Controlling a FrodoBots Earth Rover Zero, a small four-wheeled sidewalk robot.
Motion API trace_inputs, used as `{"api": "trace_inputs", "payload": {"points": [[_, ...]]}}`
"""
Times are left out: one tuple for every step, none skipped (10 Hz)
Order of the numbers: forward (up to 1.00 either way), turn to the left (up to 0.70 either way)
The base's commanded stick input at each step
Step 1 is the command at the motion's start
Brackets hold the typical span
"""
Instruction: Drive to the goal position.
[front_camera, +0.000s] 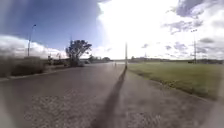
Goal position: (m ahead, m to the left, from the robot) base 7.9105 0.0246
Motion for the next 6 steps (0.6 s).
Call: {"api": "trace_inputs", "payload": {"points": [[1.00, 0.00], [1.00, 0.00], [1.00, 0.00], [1.00, 0.00], [1.00, 0.00], [1.00, 0.00]]}}
